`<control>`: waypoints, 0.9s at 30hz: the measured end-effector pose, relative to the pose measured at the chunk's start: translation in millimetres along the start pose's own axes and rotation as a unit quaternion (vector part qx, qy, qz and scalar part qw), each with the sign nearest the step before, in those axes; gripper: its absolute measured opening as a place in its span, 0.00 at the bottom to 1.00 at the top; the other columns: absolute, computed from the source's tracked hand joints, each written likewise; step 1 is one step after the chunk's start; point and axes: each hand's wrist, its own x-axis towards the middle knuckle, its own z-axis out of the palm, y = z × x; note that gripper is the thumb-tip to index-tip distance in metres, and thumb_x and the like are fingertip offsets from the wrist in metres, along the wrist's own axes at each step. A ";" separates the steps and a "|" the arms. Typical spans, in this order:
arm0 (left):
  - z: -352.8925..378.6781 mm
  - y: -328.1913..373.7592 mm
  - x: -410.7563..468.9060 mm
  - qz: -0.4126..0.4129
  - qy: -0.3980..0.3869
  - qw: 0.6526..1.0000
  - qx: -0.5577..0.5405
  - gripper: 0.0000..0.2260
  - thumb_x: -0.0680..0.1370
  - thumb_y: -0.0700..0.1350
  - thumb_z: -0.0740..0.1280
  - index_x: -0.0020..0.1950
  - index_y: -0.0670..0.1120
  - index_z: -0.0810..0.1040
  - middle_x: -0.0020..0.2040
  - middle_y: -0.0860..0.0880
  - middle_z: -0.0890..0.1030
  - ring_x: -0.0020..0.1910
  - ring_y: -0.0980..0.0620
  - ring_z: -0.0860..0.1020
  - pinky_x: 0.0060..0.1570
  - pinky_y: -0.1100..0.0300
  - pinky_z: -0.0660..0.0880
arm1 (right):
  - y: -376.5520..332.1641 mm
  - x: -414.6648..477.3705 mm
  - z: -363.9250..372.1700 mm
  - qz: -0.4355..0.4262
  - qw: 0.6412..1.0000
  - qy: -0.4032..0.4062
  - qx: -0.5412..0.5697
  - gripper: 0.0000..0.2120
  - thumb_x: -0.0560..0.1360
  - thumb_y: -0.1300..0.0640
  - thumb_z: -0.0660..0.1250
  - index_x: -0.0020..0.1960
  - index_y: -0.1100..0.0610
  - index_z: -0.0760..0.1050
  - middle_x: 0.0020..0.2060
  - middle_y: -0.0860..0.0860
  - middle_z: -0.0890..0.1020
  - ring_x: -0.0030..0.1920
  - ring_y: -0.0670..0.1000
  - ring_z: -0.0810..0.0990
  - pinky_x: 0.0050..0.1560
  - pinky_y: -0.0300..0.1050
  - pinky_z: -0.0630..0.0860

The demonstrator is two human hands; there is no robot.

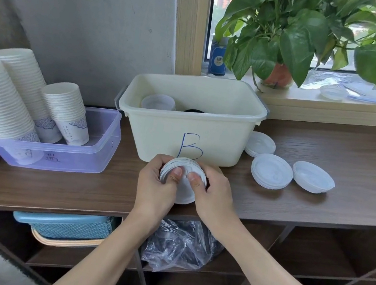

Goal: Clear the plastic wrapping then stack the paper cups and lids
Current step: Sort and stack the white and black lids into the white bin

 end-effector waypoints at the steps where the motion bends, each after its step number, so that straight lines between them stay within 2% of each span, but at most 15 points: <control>1: 1.4 0.7 -0.1 0.000 0.004 1.000 -0.002 0.08 0.78 0.33 0.66 0.45 0.45 0.79 0.38 0.50 0.81 0.35 0.63 0.76 0.38 0.71 0.71 | -0.8 0.0 0.0 -0.002 1.000 0.003 -0.003 0.09 0.78 0.61 0.64 0.55 0.53 0.80 0.47 0.50 0.80 0.47 0.42 0.73 0.45 0.24 0.65; 4: 2.6 2.0 -0.7 0.007 0.000 1.000 -0.005 0.06 0.79 0.34 0.66 0.45 0.44 0.79 0.39 0.51 0.81 0.35 0.64 0.76 0.38 0.72 0.71 | -0.8 -0.1 -1.1 0.000 1.000 0.009 -0.008 0.08 0.78 0.61 0.64 0.54 0.55 0.80 0.45 0.50 0.80 0.47 0.43 0.73 0.45 0.25 0.66; 6: -1.1 1.8 -1.5 0.014 -0.034 0.999 -0.003 0.02 0.80 0.40 0.67 0.50 0.45 0.79 0.42 0.52 0.83 0.39 0.65 0.78 0.41 0.71 0.72 | -0.3 -0.8 -1.8 -0.001 1.000 0.013 -0.006 0.08 0.78 0.60 0.64 0.54 0.55 0.80 0.46 0.50 0.80 0.47 0.42 0.73 0.46 0.25 0.66; 9: -7.6 1.0 -4.3 0.026 -0.096 0.995 -0.003 0.10 0.79 0.48 0.68 0.58 0.46 0.78 0.50 0.52 0.84 0.49 0.62 0.81 0.48 0.70 0.75 | -1.0 -1.1 -2.8 0.008 1.000 0.020 -0.004 0.07 0.79 0.58 0.63 0.54 0.54 0.79 0.46 0.48 0.79 0.47 0.39 0.74 0.45 0.24 0.66; 13: -6.2 2.3 -4.2 0.019 -0.074 0.997 0.010 0.07 0.78 0.42 0.70 0.56 0.46 0.78 0.49 0.53 0.84 0.47 0.63 0.81 0.46 0.71 0.74 | -1.0 -2.7 -6.8 0.020 1.000 -0.002 -0.003 0.06 0.79 0.56 0.63 0.53 0.53 0.79 0.46 0.49 0.79 0.47 0.45 0.76 0.45 0.30 0.69; 15: -5.4 2.2 -3.9 0.014 -0.070 0.997 0.009 0.07 0.78 0.40 0.70 0.54 0.47 0.78 0.48 0.53 0.84 0.44 0.64 0.81 0.44 0.72 0.74 | -0.9 -5.0 -12.4 0.011 1.000 -0.007 0.002 0.06 0.79 0.55 0.63 0.51 0.52 0.79 0.44 0.48 0.80 0.46 0.44 0.76 0.45 0.35 0.70; 18: -4.3 2.9 -4.4 0.007 -0.066 0.998 0.018 0.07 0.77 0.40 0.71 0.53 0.48 0.78 0.48 0.54 0.83 0.43 0.66 0.80 0.43 0.73 0.73 | 3.1 -8.8 -29.3 0.004 0.998 0.061 -0.010 0.07 0.78 0.56 0.65 0.55 0.54 0.79 0.47 0.48 0.80 0.48 0.44 0.77 0.48 0.36 0.71; 20: -3.7 2.7 -5.1 0.001 -0.069 0.997 0.018 0.08 0.76 0.42 0.72 0.54 0.49 0.78 0.48 0.55 0.83 0.44 0.66 0.80 0.43 0.73 0.74 | 10.6 -12.6 -47.6 -0.010 0.988 0.126 -0.091 0.09 0.78 0.56 0.65 0.58 0.55 0.77 0.49 0.47 0.79 0.52 0.48 0.76 0.54 0.43 0.70; 23: -4.5 1.4 -4.9 0.002 -0.069 0.997 0.018 0.08 0.76 0.44 0.72 0.54 0.50 0.79 0.48 0.56 0.83 0.44 0.65 0.80 0.44 0.73 0.74 | 26.3 -17.6 -74.4 -0.007 0.934 0.182 -0.309 0.14 0.77 0.54 0.65 0.62 0.53 0.75 0.54 0.48 0.79 0.60 0.53 0.72 0.62 0.51 0.62; 24: -4.6 1.0 -4.7 0.004 -0.067 0.998 0.020 0.08 0.76 0.44 0.72 0.54 0.50 0.79 0.48 0.56 0.83 0.44 0.65 0.80 0.44 0.73 0.74 | 29.0 -19.0 -80.0 0.016 0.924 0.175 -0.340 0.16 0.77 0.53 0.65 0.63 0.53 0.73 0.56 0.49 0.79 0.63 0.53 0.70 0.64 0.53 0.60; 27: -4.1 0.6 -4.3 0.008 -0.065 0.998 0.021 0.08 0.76 0.43 0.72 0.54 0.50 0.79 0.48 0.56 0.83 0.44 0.66 0.80 0.45 0.71 0.74 | 33.1 -21.4 -85.1 0.067 0.934 0.153 -0.317 0.19 0.77 0.52 0.65 0.66 0.51 0.70 0.59 0.45 0.78 0.67 0.50 0.67 0.68 0.53 0.56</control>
